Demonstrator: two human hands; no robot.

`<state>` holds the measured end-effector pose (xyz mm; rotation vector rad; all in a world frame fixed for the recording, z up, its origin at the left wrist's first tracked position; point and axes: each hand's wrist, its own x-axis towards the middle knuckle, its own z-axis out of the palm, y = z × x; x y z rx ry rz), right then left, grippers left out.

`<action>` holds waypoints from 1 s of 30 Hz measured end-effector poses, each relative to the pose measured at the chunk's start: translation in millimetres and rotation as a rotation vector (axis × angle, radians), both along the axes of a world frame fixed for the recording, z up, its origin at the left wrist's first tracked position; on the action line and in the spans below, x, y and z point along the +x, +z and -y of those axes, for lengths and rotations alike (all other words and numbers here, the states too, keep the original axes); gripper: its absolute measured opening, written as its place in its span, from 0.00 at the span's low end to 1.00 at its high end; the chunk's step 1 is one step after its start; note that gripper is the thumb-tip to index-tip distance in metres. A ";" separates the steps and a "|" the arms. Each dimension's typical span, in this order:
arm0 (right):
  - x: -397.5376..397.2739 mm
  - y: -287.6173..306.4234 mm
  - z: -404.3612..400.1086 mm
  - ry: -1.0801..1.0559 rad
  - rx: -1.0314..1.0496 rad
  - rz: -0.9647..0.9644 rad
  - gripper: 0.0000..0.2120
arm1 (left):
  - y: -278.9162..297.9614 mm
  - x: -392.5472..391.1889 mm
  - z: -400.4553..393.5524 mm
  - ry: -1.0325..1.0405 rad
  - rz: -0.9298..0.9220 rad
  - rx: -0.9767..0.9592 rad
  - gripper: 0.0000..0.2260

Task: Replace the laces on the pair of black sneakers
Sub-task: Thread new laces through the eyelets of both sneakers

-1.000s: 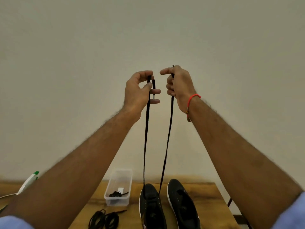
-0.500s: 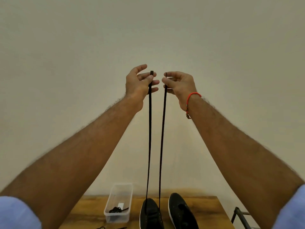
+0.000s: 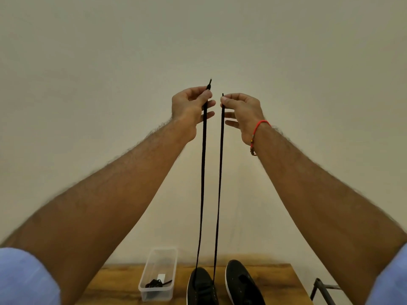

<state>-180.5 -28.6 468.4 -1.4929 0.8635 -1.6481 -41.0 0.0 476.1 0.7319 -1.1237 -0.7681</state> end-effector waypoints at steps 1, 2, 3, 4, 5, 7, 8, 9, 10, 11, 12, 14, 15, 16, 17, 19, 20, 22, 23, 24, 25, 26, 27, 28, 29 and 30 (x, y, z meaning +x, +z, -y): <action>0.7 -0.4 0.0 0.007 0.000 0.003 0.05 | 0.8 -0.3 0.8 0.005 0.004 -0.006 0.09; 1.2 -0.7 -0.3 0.013 0.001 0.003 0.04 | 2.2 -0.6 1.6 0.008 0.006 -0.011 0.10; 1.7 -0.8 -0.6 0.018 0.001 0.002 0.03 | 3.9 -1.2 2.3 0.013 0.009 -0.015 0.10; 1.9 -1.1 -0.8 0.020 0.000 -0.001 0.03 | 5.2 -1.9 2.7 0.019 0.014 -0.018 0.09; 2.0 -1.4 -0.7 0.022 0.000 -0.002 0.03 | 6.1 -2.8 2.8 0.025 0.019 -0.021 0.09; 1.2 -3.0 -0.2 0.035 0.003 0.001 0.04 | 5.2 -4.3 2.9 0.044 0.042 -0.026 0.09; 0.7 -4.3 -0.3 0.048 0.005 0.006 0.05 | 3.0 -4.5 2.7 0.068 0.075 -0.029 0.08; 0.6 -6.7 -0.2 0.064 0.009 0.010 0.05 | -0.6 -4.0 3.0 0.101 0.125 -0.028 0.08; 0.7 -10.4 -0.1 0.077 0.018 0.013 0.05 | -5.8 -3.1 4.2 0.135 0.179 -0.020 0.07; 1.3 -15.5 -0.1 0.085 0.028 0.011 0.04 | -12.6 -1.7 5.9 0.165 0.228 -0.009 0.06; 2.1 -22.4 -0.1 0.084 0.041 0.001 0.04 | -21.0 0.0 8.1 0.189 0.269 0.004 0.07; 4.3 -41.5 0.7 0.067 0.076 -0.045 0.04 | -43.1 4.1 12.4 0.214 0.340 0.038 0.08; 5.8 -53.6 1.8 0.058 0.099 -0.078 0.05 | -56.6 5.9 13.6 0.213 0.376 0.058 0.07; 7.2 -67.1 3.1 0.052 0.127 -0.112 0.05 | -71.4 7.6 14.3 0.209 0.410 0.083 0.06; 9.0 -82.3 4.8 0.047 0.158 -0.144 0.06 | -87.4 9.1 15.1 0.209 0.443 0.112 0.06; 12.9 -115.8 6.9 0.048 0.216 -0.195 0.07 | -122.6 12.0 18.2 0.226 0.489 0.182 0.08; 14.9 -134.4 7.9 0.052 0.242 -0.214 0.06 | -142.0 14.1 20.4 0.239 0.504 0.219 0.09; 18.2 -174.5 9.2 0.057 0.286 -0.258 0.06 | -182.3 18.8 24.3 0.246 0.527 0.288 0.08; 19.3 -195.2 9.9 0.056 0.304 -0.293 0.06 | -203.0 21.6 25.2 0.239 0.542 0.318 0.07; 20.0 -216.3 11.2 0.053 0.324 -0.335 0.07 | -223.0 25.3 25.4 0.229 0.565 0.343 0.05; 20.6 -237.0 12.7 0.048 0.347 -0.384 0.09 | -242.6 29.2 25.3 0.218 0.599 0.367 0.04; 20.8 -257.4 14.5 0.042 0.372 -0.443 0.11 | -261.7 33.5 25.2 0.204 0.642 0.392 0.04; 20.6 -278.0 16.4 0.038 0.398 -0.512 0.13 | -280.6 37.4 25.0 0.185 0.690 0.418 0.05; 20.5 -297.5 17.8 0.038 0.421 -0.582 0.14 | -299.2 40.9 24.8 0.167 0.741 0.442 0.06; 20.7 -316.7 18.6 0.045 0.441 -0.649 0.14 | -318.5 44.6 24.9 0.154 0.792 0.469 0.07; 20.7 -335.7 18.6 0.057 0.459 -0.718 0.14 | -337.2 47.8 24.2 0.141 0.841 0.501 0.08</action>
